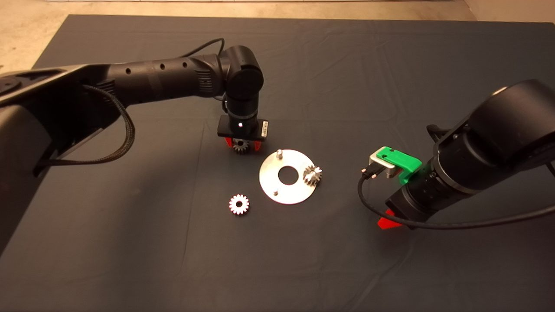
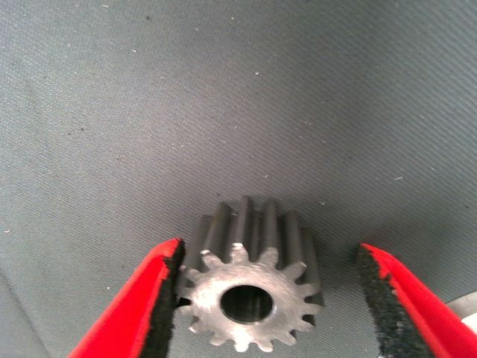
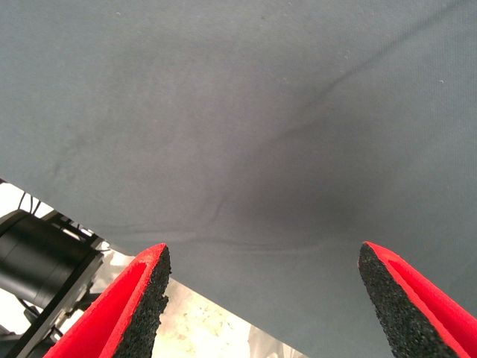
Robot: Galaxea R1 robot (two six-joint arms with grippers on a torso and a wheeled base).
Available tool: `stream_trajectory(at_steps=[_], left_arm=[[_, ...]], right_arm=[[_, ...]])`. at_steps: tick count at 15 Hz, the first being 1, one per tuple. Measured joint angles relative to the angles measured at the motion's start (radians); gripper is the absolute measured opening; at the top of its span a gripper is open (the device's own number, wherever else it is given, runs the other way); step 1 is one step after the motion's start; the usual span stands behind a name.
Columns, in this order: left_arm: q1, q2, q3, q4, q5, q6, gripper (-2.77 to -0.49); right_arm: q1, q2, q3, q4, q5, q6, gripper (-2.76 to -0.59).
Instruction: Install three planetary gears onto the carrier pins
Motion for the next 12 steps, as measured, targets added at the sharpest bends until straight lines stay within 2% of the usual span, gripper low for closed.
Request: stream_trajectory(at_steps=[6, 8, 9, 12], left_arm=[[0.000, 0.000, 0.000, 0.000, 0.001, 0.004, -2.01], [0.000, 0.000, 0.000, 0.000, 0.001, 0.004, -2.03], [0.000, -0.001, -0.001, 0.000, 0.002, 0.004, -2.14], [0.000, 0.000, -0.001, 0.000, 0.002, 0.004, -2.18]], right_arm=[[-0.001, -0.003, 0.019, 0.000, 0.000, 0.018, -1.49], [-0.002, -0.003, 0.034, 0.000, 0.000, 0.025, -1.49], [-0.003, -0.003, 0.036, 0.000, 0.000, 0.026, -1.49], [-0.003, -0.003, 0.041, 0.000, 0.000, 0.033, -1.49]])
